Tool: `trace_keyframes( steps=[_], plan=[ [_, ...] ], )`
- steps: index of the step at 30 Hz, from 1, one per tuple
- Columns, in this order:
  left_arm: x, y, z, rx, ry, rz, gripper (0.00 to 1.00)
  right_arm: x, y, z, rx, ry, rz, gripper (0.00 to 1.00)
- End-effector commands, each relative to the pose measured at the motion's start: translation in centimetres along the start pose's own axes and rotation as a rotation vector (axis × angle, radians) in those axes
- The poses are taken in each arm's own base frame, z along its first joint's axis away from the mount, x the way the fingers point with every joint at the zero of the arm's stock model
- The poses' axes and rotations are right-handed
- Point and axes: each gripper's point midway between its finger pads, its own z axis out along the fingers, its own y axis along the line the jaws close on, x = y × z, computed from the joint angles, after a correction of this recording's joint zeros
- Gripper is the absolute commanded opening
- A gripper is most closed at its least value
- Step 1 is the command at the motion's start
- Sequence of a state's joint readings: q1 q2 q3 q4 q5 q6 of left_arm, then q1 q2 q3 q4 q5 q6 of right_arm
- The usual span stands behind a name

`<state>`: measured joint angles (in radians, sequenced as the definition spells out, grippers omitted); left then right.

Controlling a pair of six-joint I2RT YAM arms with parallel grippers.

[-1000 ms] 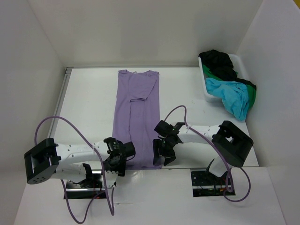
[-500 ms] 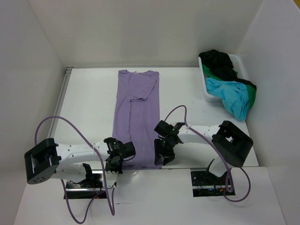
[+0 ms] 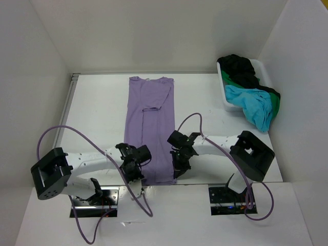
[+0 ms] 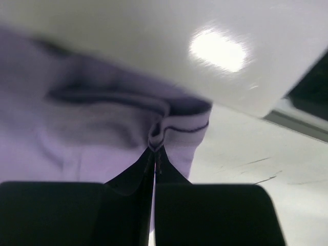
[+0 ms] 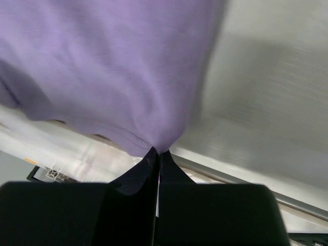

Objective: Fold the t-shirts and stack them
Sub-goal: Grab the bottom of the folded rectangular tshirt with both arms, then fold the folded rectangular tshirt in 1/3 of the way

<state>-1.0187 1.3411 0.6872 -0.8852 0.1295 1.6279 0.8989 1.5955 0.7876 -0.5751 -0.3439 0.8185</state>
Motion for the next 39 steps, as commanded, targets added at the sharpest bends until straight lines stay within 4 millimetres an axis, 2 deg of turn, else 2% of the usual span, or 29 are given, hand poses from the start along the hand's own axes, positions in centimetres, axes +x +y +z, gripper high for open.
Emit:
trace_keyframes(
  steps=[1, 3, 4, 7, 8, 11, 12, 13, 15, 16, 17, 19, 20, 23, 24, 25, 26, 28, 29, 32, 34, 36, 37, 39],
  plan=[
    [1.3, 2.1, -2.0, -0.120, -0.042, -0.204, 0.00, -1.3, 1.6, -1.5, -0.019, -0.045, -0.065, 0.00],
    [2.7, 2.8, -3.1, -0.173, -0.034, -0.264, 0.00, -2.2, 2.4, -2.8, -0.040, -0.082, -0.080, 0.00],
    [4.0, 3.1, -4.0, -0.207, -0.028, -0.327, 0.00, -3.1, 2.5, -3.4, -0.048, -0.097, -0.073, 0.00],
    [6.0, 3.3, -5.3, -0.263, -0.039, -0.438, 0.00, -4.5, 3.4, -5.0, -0.075, -0.137, -0.079, 0.00],
    [6.5, 3.9, -6.3, -0.307, -0.043, -0.449, 0.00, -5.0, 3.6, -5.2, -0.074, -0.155, -0.108, 0.00],
    [8.5, 4.0, -7.5, -0.382, -0.045, -0.558, 0.00, -7.3, 3.6, -6.4, -0.078, -0.198, -0.107, 0.00],
    [9.5, 4.7, -8.5, -0.430, -0.032, -0.578, 0.00, -7.8, 3.4, -6.5, -0.072, -0.198, -0.100, 0.00],
    [10.0, 4.6, -8.7, -0.449, -0.038, -0.604, 0.00, -9.0, 3.8, -7.2, -0.085, -0.224, -0.103, 0.00],
    [12.2, 5.1, -10.3, -0.532, -0.021, -0.666, 0.00, -11.1, 3.4, -7.9, -0.094, -0.248, -0.095, 0.00],
    [12.9, 5.6, -10.9, -0.564, -0.028, -0.690, 0.00, -12.5, 4.1, -8.9, -0.110, -0.280, -0.102, 0.00],
    [13.9, 5.3, -11.0, -0.583, -0.024, -0.744, 0.00, -13.6, 3.6, -9.4, -0.107, -0.292, -0.088, 0.00],
    [15.8, 6.3, -12.1, -0.654, -0.017, -0.772, 0.00, -15.8, 3.7, -9.9, -0.104, -0.313, -0.103, 0.00],
    [17.3, 6.8, -13.4, -0.721, -0.010, -0.808, 0.00, -16.7, 3.4, -10.2, -0.107, -0.316, -0.091, 0.00],
    [20.3, 7.6, -14.7, -0.817, 0.021, -0.852, 0.00, -19.4, 3.4, -10.6, -0.114, -0.331, -0.086, 0.00],
    [21.4, 7.5, -15.3, -0.852, 0.029, -0.885, 0.00, -20.3, 2.9, -11.0, -0.122, -0.339, -0.079, 0.00],
    [22.3, 7.8, -15.6, -0.867, 0.036, -0.889, 0.00, -21.4, 3.4, -11.7, -0.138, -0.359, -0.089, 0.00],
    [22.9, 8.5, -16.2, -0.901, 0.044, -0.885, 0.00, -22.1, 3.0, -11.2, -0.129, -0.346, -0.073, 0.00],
    [24.0, 8.9, -16.0, -0.906, 0.049, -0.892, 0.00, -23.7, 3.2, -12.0, -0.148, -0.364, -0.088, 0.00],
    [24.6, 9.4, -16.5, -0.931, 0.058, -0.882, 0.00, -24.1, 3.0, -11.2, -0.138, -0.343, -0.079, 0.00],
    [26.0, 9.9, -16.2, -0.950, 0.069, -0.886, 0.00, -25.8, 2.3, -11.7, -0.153, -0.350, -0.061, 0.00],
    [27.5, 9.7, -16.7, -0.980, 0.089, -0.898, 0.00, -26.5, 2.1, -11.5, -0.168, -0.341, -0.057, 0.00],
    [28.4, 9.9, -16.4, -0.986, 0.094, -0.905, 0.00, -27.0, 1.7, -11.1, -0.173, -0.331, -0.045, 0.00],
    [28.9, 10.3, -17.0, -1.010, 0.103, -0.894, 0.00, -27.4, 1.7, -11.3, -0.184, -0.336, -0.041, 0.00],
    [29.2, 10.5, -16.5, -1.003, 0.101, -0.897, 0.00, -28.3, 1.6, -11.1, -0.192, -0.334, -0.034, 0.00]
  ],
)
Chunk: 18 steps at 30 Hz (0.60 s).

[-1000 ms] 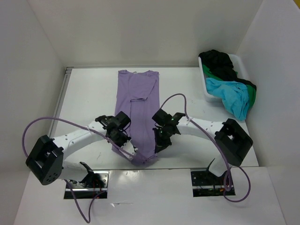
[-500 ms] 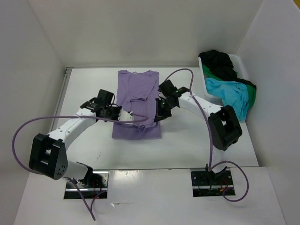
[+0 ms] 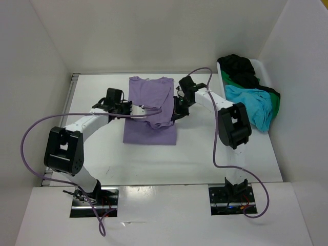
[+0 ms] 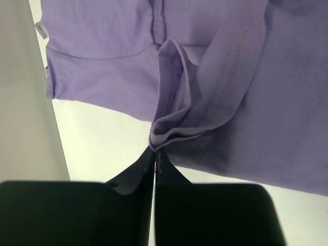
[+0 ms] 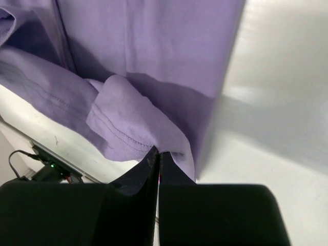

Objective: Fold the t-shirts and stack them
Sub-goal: Fold the folded rectangular tshirt in 1/3 of the way

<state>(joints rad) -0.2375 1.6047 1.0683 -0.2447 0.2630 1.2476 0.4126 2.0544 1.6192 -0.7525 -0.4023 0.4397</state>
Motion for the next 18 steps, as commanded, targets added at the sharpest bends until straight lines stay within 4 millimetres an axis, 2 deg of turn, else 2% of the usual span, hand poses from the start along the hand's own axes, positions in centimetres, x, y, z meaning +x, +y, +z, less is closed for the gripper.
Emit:
trace_keyframes(
  steps=[1, 2, 3, 6, 8, 10, 12, 13, 14, 16, 17, 18],
  plan=[
    [-0.6, 3.6, 0.3, -0.098, -0.050, -0.002, 0.00, -2.0, 0.8, -0.4, -0.045, -0.014, -0.020, 0.00],
    [-0.7, 4.0, 0.3, -0.111, -0.053, 0.013, 0.00, -2.5, 1.2, -0.4, -0.058, -0.020, -0.025, 0.00],
    [-0.1, 3.7, 0.7, -0.101, -0.044, 0.002, 0.00, -2.9, 0.6, 0.0, -0.052, -0.018, -0.022, 0.00],
    [0.2, 3.9, 1.5, -0.108, -0.062, 0.000, 0.00, -3.8, 0.4, 0.6, -0.061, -0.020, -0.015, 0.00],
    [0.4, 3.4, 2.4, -0.096, -0.070, 0.007, 0.00, -4.6, 0.0, 0.7, -0.059, -0.026, -0.005, 0.00],
    [0.6, 3.2, 2.8, -0.100, -0.071, 0.008, 0.00, -4.2, -0.7, 1.7, -0.046, 0.003, 0.000, 0.00],
    [0.5, 3.2, 3.3, -0.107, -0.084, 0.012, 0.00, -4.5, -0.5, 1.6, -0.047, 0.000, -0.011, 0.01],
    [0.5, 3.4, 3.2, -0.115, -0.086, 0.006, 0.00, -4.6, -1.3, 2.0, -0.039, 0.007, 0.005, 0.01],
    [0.6, 3.1, 3.6, -0.106, -0.084, 0.003, 0.00, -4.6, -1.3, 2.0, -0.039, 0.007, 0.005, 0.08],
    [0.8, 3.0, 3.9, -0.111, -0.085, 0.005, 0.01, -5.1, -1.6, 1.9, -0.041, -0.006, 0.010, 0.15],
    [0.9, 2.6, 4.0, -0.103, -0.083, 0.002, 0.03, -5.4, -1.7, 1.9, -0.036, -0.017, 0.006, 0.27],
    [1.2, 2.5, 4.4, -0.104, -0.073, 0.000, 0.05, -5.6, -2.1, 1.8, -0.034, -0.022, 0.014, 0.29]
  ],
)
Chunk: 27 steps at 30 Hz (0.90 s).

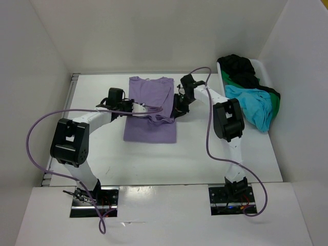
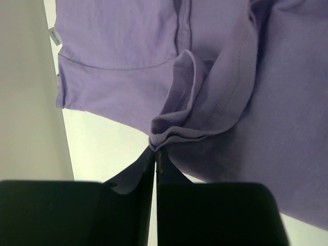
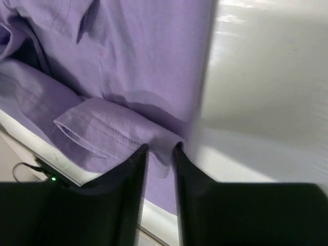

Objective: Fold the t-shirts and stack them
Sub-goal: Fold the folded rectangular tshirt in 1/3 of the way

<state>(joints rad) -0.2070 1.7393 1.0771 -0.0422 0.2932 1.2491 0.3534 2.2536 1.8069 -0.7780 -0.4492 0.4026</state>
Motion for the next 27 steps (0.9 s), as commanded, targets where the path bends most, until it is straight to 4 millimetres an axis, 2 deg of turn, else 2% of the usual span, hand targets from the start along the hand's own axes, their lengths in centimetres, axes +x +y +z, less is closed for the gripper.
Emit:
trace_keyframes(
  steps=[1, 2, 4, 5, 6, 8, 10, 11, 13, 14, 15, 16, 17, 18, 19, 20, 22, 23, 25, 27],
  plan=[
    [-0.4, 0.8, 0.8, -0.040, -0.047, 0.000, 0.07, -2.0, 0.3, -1.2, -0.020, -0.051, -0.020, 0.33],
    [0.1, 0.1, 1.1, -0.029, -0.035, -0.006, 0.14, -2.3, -0.1, -1.4, -0.018, -0.057, -0.011, 0.45],
    [0.6, 0.2, 1.1, -0.047, -0.010, -0.016, 0.16, -2.9, 0.1, -1.8, -0.014, -0.078, -0.019, 0.51],
    [0.8, 0.5, 1.3, -0.064, -0.002, -0.028, 0.20, -3.5, -0.1, -2.6, -0.004, -0.104, -0.018, 0.54],
    [1.2, 0.5, 1.2, -0.072, 0.023, -0.038, 0.20, -3.9, -0.2, -3.2, 0.018, -0.130, -0.023, 0.54],
    [1.5, 1.0, 1.1, -0.095, 0.038, -0.055, 0.24, -5.5, 1.2, -5.7, 0.018, -0.226, -0.059, 0.54],
    [2.0, 0.7, 1.2, -0.094, 0.061, -0.077, 0.28, -5.9, 1.3, -7.3, 0.040, -0.281, -0.081, 0.54],
    [2.3, 0.7, 1.2, -0.099, 0.075, -0.096, 0.29, -6.3, 2.4, -9.4, 0.029, -0.341, -0.102, 0.54],
    [2.7, 0.6, 1.0, -0.108, 0.096, -0.134, 0.32, -4.7, 3.1, -9.6, 0.036, -0.334, -0.150, 0.39],
    [2.8, 0.6, 1.0, -0.113, 0.106, -0.148, 0.33, -4.0, 4.0, -10.6, 0.024, -0.347, -0.166, 0.32],
    [3.0, 0.6, 0.9, -0.117, 0.115, -0.163, 0.35, -2.4, 3.4, -9.7, 0.038, -0.301, -0.160, 0.18],
    [3.2, 0.6, 0.9, -0.122, 0.124, -0.187, 0.38, -0.7, 4.6, -8.9, 0.018, -0.262, -0.195, 0.12],
    [3.5, 0.6, 0.7, -0.130, 0.142, -0.198, 0.42, 0.8, 4.7, -8.2, 0.023, -0.227, -0.202, 0.08],
    [3.8, 0.3, 0.6, -0.120, 0.159, -0.202, 0.42, 2.9, 4.6, -7.2, 0.027, -0.169, -0.206, 0.01],
    [4.1, -0.2, 0.6, -0.108, 0.176, -0.223, 0.44, 4.2, 4.8, -6.4, 0.032, -0.135, -0.218, 0.00],
    [4.1, -0.6, 0.5, -0.105, 0.196, -0.242, 0.44, 5.9, 6.1, -5.5, 0.024, -0.101, -0.258, 0.00],
    [4.5, -1.0, 0.1, -0.100, 0.226, -0.272, 0.47, 8.1, 6.3, -3.8, 0.038, -0.036, -0.267, 0.00],
    [4.8, -1.0, -0.1, -0.111, 0.245, -0.294, 0.47, 8.5, 7.2, -3.5, 0.024, -0.040, -0.293, 0.00],
    [4.8, -1.2, -0.5, -0.109, 0.257, -0.316, 0.47, 8.4, 6.7, -1.7, 0.025, -0.017, -0.263, 0.00],
    [5.0, -1.9, -0.8, -0.103, 0.273, -0.352, 0.47, 7.0, 7.3, -1.2, 0.026, -0.038, -0.269, 0.00]
  ],
)
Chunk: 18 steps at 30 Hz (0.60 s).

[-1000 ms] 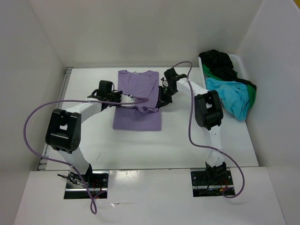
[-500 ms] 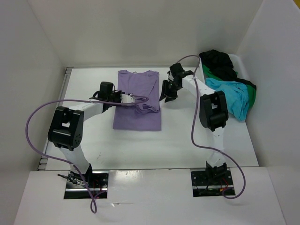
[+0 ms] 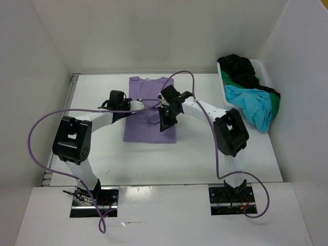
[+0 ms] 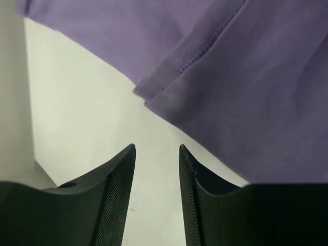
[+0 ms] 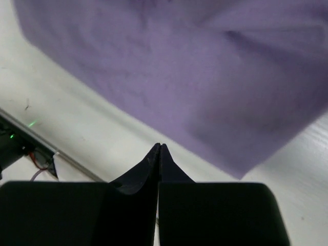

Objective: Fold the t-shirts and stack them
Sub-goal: Fold the folded rectangular tshirt in 1/3 of the way

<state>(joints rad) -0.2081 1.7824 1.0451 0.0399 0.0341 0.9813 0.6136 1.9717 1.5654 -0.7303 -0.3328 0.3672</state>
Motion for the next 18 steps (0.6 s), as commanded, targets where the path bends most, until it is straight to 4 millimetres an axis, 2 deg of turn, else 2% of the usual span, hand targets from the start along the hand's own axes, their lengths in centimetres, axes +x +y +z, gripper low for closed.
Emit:
trace_keyframes(
  steps=[1, 3, 4, 5, 7, 8, 10, 11, 15, 16, 17, 18],
  plan=[
    [0.7, -1.0, -1.1, 0.013, 0.046, -0.097, 0.47, -2.3, -1.5, 2.0, 0.020, -0.021, 0.030, 0.00],
    [0.7, -0.8, -1.3, 0.000, 0.049, -0.138, 0.47, -4.3, -1.7, 2.4, 0.033, -0.057, 0.029, 0.00],
    [0.7, -0.8, -1.6, 0.002, 0.050, -0.150, 0.47, -4.4, -2.2, 3.6, 0.040, -0.040, 0.026, 0.00],
    [0.4, -0.5, -1.7, -0.006, 0.045, -0.163, 0.48, -5.8, -2.3, 3.4, 0.035, -0.066, 0.029, 0.00],
    [0.1, -0.4, -2.3, -0.006, 0.046, -0.210, 0.51, -6.7, -4.0, 4.5, 0.059, -0.068, 0.055, 0.00],
    [-0.1, -0.1, -2.4, -0.009, 0.044, -0.228, 0.51, -7.9, -3.7, 4.4, 0.059, -0.096, 0.047, 0.00],
    [-0.3, 0.2, -2.9, -0.003, 0.040, -0.289, 0.53, -9.4, -5.2, 4.3, 0.078, -0.120, 0.070, 0.00],
    [-1.0, 0.8, -3.2, -0.008, 0.019, -0.307, 0.54, -10.6, -5.1, 4.5, 0.083, -0.143, 0.064, 0.00],
    [-2.3, 0.7, -3.7, 0.035, -0.013, -0.391, 0.60, -12.6, -6.7, 4.8, 0.125, -0.165, 0.086, 0.00],
    [-2.3, 0.8, -3.9, 0.047, -0.017, -0.430, 0.62, -13.1, -7.2, 4.6, 0.128, -0.170, 0.095, 0.00],
    [-3.2, 0.6, -4.0, 0.083, -0.051, -0.446, 0.63, -14.2, -7.3, 3.5, 0.126, -0.197, 0.089, 0.00],
    [-3.1, 0.1, -4.5, 0.123, -0.044, -0.474, 0.66, -14.3, -6.9, 3.1, 0.115, -0.202, 0.085, 0.02]
  ],
)
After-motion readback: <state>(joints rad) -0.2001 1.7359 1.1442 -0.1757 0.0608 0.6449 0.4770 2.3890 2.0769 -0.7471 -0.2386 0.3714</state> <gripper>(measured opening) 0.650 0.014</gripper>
